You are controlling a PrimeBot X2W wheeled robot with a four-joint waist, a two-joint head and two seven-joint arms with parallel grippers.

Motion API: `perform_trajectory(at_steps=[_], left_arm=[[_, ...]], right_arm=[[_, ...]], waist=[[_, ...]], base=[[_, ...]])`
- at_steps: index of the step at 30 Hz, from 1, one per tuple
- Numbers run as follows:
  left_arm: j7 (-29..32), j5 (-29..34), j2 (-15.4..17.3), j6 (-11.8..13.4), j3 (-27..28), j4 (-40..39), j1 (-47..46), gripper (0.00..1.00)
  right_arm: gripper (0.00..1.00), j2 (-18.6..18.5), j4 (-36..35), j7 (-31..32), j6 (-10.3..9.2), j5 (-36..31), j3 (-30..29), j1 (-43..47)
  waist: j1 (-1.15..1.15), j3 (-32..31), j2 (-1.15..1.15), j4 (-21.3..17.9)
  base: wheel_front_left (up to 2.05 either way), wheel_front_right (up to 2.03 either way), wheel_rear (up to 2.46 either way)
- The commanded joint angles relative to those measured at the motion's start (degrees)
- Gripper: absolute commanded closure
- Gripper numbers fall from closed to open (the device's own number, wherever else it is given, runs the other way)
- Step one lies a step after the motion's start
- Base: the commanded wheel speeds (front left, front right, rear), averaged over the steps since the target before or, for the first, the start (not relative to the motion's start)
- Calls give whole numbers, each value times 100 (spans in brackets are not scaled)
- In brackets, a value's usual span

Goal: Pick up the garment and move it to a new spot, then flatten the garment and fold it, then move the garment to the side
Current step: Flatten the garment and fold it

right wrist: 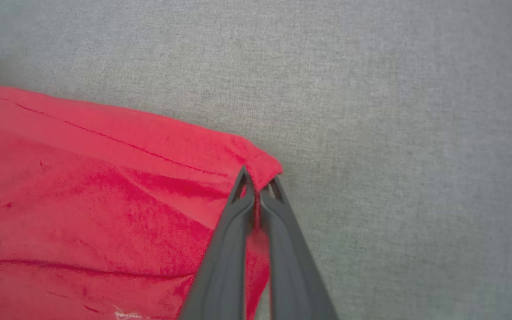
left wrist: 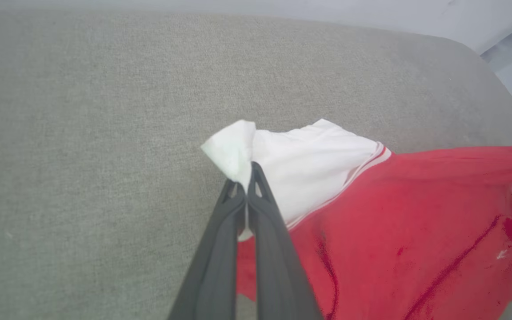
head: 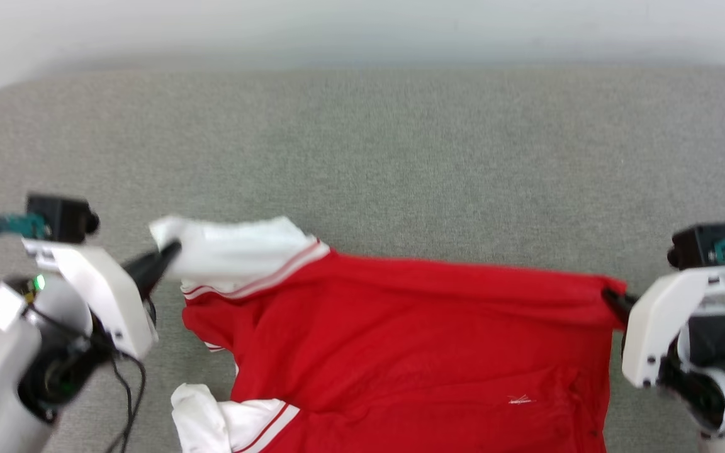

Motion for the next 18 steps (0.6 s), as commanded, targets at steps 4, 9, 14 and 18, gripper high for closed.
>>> perform_trajectory(at_steps=[4, 9, 14, 18], left_arm=[[-237, -206, -7, 303, -25, -275, 936, 100], [-522, -401, -11, 574, 13, -458, 1752, 100], [-806, -427, 100, 929, -11, -762, 2627, 100], [-856, -338, 53, 1097, -118, -777, 2888, 100]], right_arm=[[100, 84, -41, -141, -3, 145, -172, 640], [100, 197, -22, -299, -3, 248, -381, 1166], [100, 317, 94, -590, -3, 287, -478, 1638], [97, 422, 258, -813, -3, 345, -463, 1836]], waist=[[1, -395, 0, 116], [1, -554, 0, 170], [1, -697, 0, 163], [1, -724, 0, 179]], base=[[0, 0, 0], [0, 0, 0], [0, 0, 0], [0, 0, 0]])
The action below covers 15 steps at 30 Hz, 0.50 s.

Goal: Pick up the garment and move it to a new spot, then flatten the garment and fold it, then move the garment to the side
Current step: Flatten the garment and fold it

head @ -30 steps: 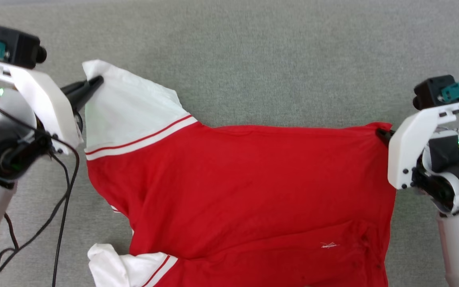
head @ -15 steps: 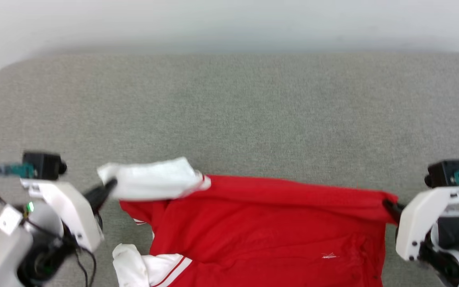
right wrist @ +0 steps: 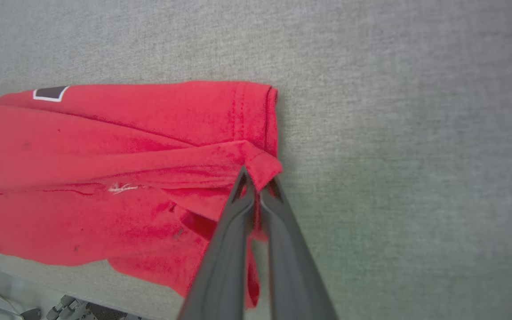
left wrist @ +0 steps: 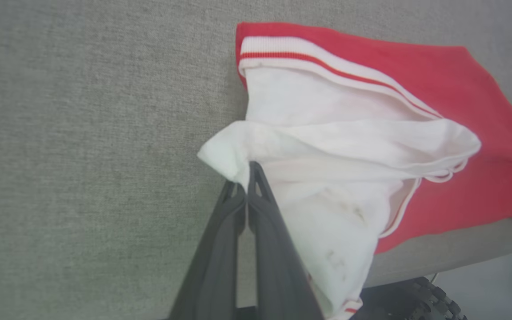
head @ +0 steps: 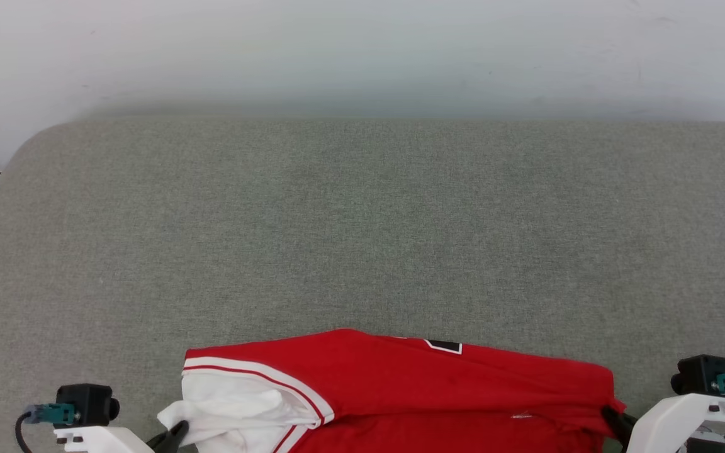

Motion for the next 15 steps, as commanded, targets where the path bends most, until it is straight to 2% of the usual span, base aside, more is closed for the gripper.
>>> perform_trajectory(at_steps=[1, 2, 3, 4, 5, 6, 11, 15], left_arm=[[14, 33, -74, 25, -63, 13, 89, 100], [-13, 47, -112, 21, -88, 26, 90, 100], [-62, 76, -145, 29, -97, 65, 79, 100], [-75, 71, -195, 26, -126, 100, 74, 78], [-113, 91, -253, -2, -147, 120, 58, 42], [-165, 111, -294, -20, -137, 140, 32, 0], [-644, 421, -427, 7, -96, 185, -117, 0], [-1154, 758, -479, 106, -8, 109, -224, 0]], right_arm=[[65, 54, 80, -131, -3, 51, 23, 101], [4, 76, 129, -194, -3, 82, 55, 141], [0, 90, 161, -294, -3, 93, 76, 155], [0, 93, 196, -392, -3, 108, 81, 161], [0, 110, 217, -486, -3, 146, 105, 185], [0, 127, 208, -609, -3, 161, 128, 202], [0, 169, 45, -1120, -3, 241, 110, 278], [0, 161, -172, -1114, -3, 165, 57, 304]], waist=[[1, -1, 0, 14], [1, -1, 0, 19], [1, -2, 0, 23], [1, -6, 0, 28], [1, -14, 0, 31], [1, -25, 0, 31], [1, -142, 0, 19], [1, -246, 0, -23]], base=[[0, 0, 0], [0, 0, 0], [0, 0, 0], [0, 0, 0], [0, 0, 0], [0, 0, 0], [0, 0, 0], [0, 0, 0]])
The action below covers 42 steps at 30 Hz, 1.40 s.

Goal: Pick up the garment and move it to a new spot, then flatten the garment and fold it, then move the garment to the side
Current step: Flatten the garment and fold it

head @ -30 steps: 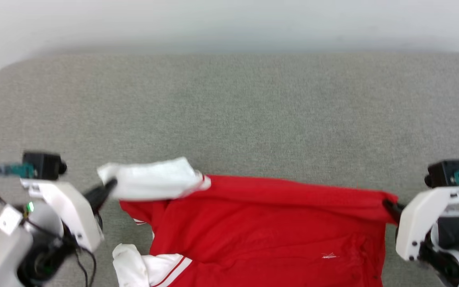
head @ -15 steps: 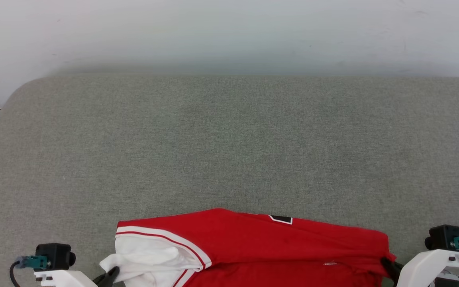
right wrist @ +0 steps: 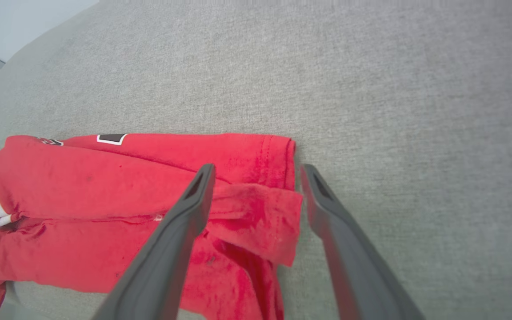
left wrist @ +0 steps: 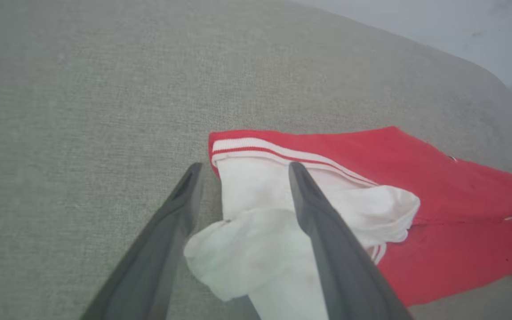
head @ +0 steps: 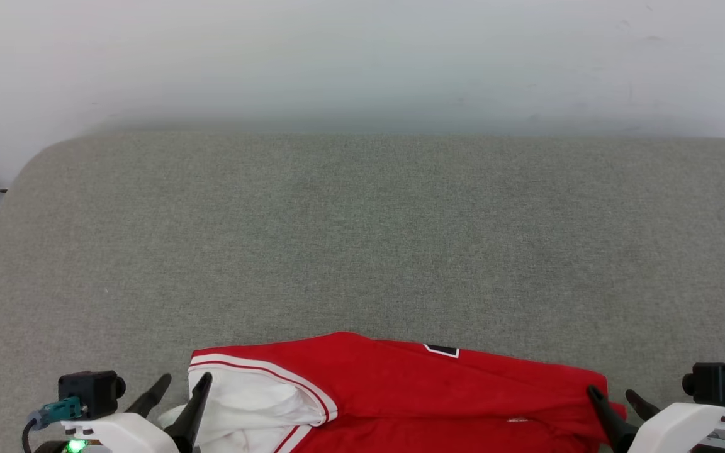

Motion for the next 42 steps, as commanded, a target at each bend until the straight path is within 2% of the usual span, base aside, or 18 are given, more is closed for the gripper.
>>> perform_trajectory(at_steps=[1, 9, 18, 28, 34, 35, 36, 37, 42], left_arm=[[-237, 160, -47, 62, 58, -60, -115, 0], [-859, 536, -270, 295, 169, -231, -261, 0], [-1199, 1413, -658, 585, 469, -523, -425, 0], [-1217, 2218, -1189, 372, 976, -825, -296, 0], [-1218, 2447, -1299, 235, 1157, -859, -225, 0], [-1219, 2490, -1316, 227, 1179, -861, -224, 0], [-1219, 2514, -1330, 203, 1195, -857, -216, 0], [-1219, 2588, -1363, 165, 1230, -832, -190, 0], [-1219, 2644, -1335, 129, 1280, -762, -132, 0]], right_arm=[[0, -23, -97, 78, -3, -50, -58, 38], [0, -210, -231, 556, -3, -264, -336, -136], [0, -396, -96, 1216, -3, -381, -277, -176], [0, -164, 335, 1410, -3, -310, 30, -159], [0, -25, 656, 1597, -1, -215, 308, -158], [20, -7, 694, 1650, 0, -181, 343, -151], [75, 10, 704, 1675, 6, -168, 376, -153], [100, 12, 661, 1657, 5, -145, 397, -209], [100, -120, 427, 1604, -3, -118, 326, -336]], waist=[[1, -51, 0, -30], [1, -115, 0, -18], [1, 6, 0, 199], [1, 291, 0, 446], [1, 356, 0, 462], [1, 356, 0, 463], [1, 353, 0, 461], [1, 329, 0, 443], [1, 198, 0, 377]], base=[[0, 0, 0], [0, 0, 0], [0, 0, 0], [0, 0, 0], [0, 0, 0], [0, 0, 0], [0, 0, 0], [0, 0, 0], [0, 0, 0]])
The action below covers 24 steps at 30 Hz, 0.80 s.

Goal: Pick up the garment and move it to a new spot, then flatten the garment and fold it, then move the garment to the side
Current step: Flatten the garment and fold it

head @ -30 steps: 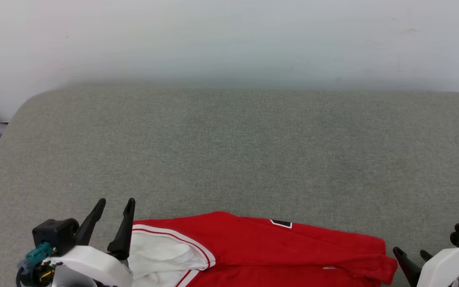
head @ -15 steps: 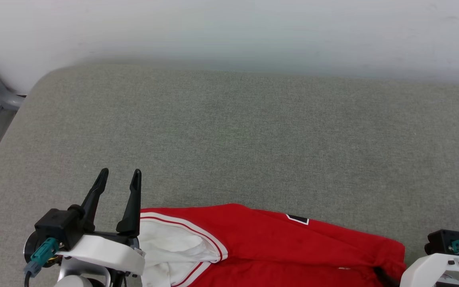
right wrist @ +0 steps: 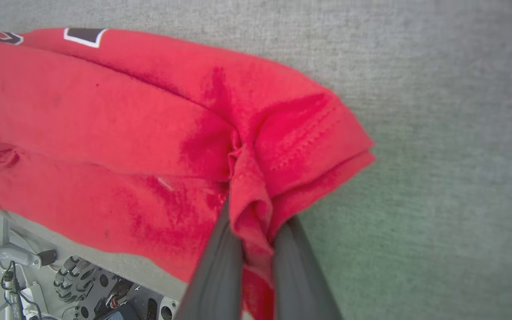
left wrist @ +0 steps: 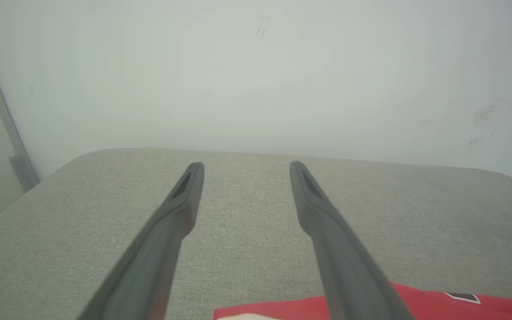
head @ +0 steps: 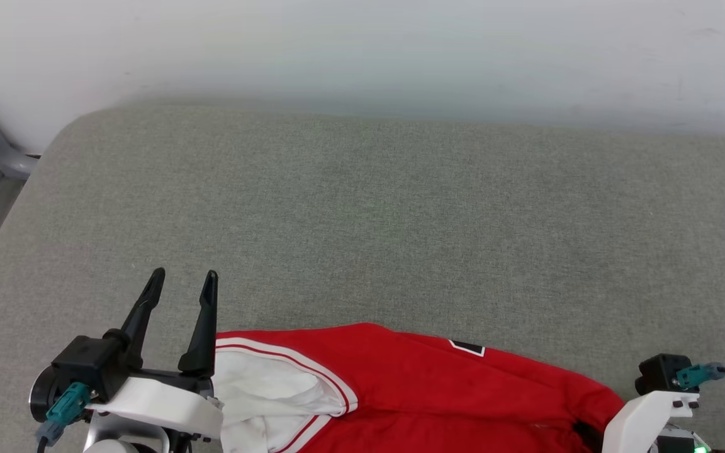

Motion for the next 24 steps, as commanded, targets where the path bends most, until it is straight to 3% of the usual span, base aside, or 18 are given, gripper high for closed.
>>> perform_trajectory(at_steps=[1, 9, 14, 18, 21, 24], left_arm=[[-40, 64, 28, 2, 25, 18, 66, 0], [-39, 88, 76, 98, 48, -36, 183, 0], [-36, 129, 82, 140, 10, -43, 212, 0], [-34, 166, 91, 141, -42, -25, 207, 0], [-34, 185, 92, 140, -67, -9, 193, 0], [-27, 190, 83, 129, -100, 4, 184, 0]], right_arm=[[100, -61, -38, 13, -3, 27, -11, -44], [100, -360, -273, 143, -4, 71, -448, -200], [100, -438, -352, 324, -4, 8, -1136, -136], [100, -293, -425, 592, -3, -4, -1701, -129], [100, -91, -429, 963, -3, 277, -2071, -184], [100, 123, -350, 1650, -3, 1321, -2431, -390]], waist=[[0, -63, 0, -41], [0, -205, 0, -175], [0, -263, 0, -227], [0, -288, 0, -249], [0, -306, 0, -254], [0, -326, 0, -236]], base=[[0, 0, 0], [0, 0, 0], [0, 0, 0], [0, 0, 0], [0, 0, 0], [0, 0, 0]])
